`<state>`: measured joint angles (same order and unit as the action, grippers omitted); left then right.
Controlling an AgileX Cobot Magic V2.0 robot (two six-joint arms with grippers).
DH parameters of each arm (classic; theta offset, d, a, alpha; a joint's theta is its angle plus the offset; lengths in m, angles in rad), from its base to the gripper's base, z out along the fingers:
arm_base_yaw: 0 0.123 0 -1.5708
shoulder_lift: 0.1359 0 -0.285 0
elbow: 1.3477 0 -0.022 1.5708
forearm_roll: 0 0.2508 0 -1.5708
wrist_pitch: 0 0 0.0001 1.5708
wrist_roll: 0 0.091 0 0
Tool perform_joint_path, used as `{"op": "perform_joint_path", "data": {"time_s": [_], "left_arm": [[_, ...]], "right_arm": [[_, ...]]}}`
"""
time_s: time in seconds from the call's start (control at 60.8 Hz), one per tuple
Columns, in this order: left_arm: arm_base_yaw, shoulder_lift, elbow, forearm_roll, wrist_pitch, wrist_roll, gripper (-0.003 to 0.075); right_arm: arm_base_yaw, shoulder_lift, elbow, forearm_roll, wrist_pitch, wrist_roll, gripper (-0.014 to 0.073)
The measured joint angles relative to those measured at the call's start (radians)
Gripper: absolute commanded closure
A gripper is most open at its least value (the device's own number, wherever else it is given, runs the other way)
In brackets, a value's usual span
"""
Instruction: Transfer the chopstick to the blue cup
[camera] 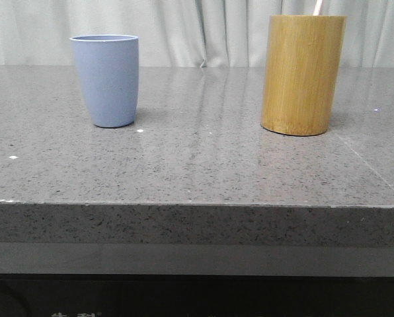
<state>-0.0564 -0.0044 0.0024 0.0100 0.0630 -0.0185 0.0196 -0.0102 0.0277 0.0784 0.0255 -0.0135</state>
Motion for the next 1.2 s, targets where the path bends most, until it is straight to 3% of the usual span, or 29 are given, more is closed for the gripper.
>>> {"op": "perform_joint_path", "data": {"time_s": [0.97, 1.201], "left_arm": [[0.0, 0.0, -0.009, -0.03, -0.025, 0.0, 0.0739], [0.0, 0.002, -0.221, -0.041, 0.077, 0.0, 0.0739]], "right_arm": [[0.0, 0.0, 0.0, 0.005, -0.012, 0.0, 0.0662], [0.0, 0.0, -0.169, 0.019, 0.113, 0.0, 0.0662]]}}
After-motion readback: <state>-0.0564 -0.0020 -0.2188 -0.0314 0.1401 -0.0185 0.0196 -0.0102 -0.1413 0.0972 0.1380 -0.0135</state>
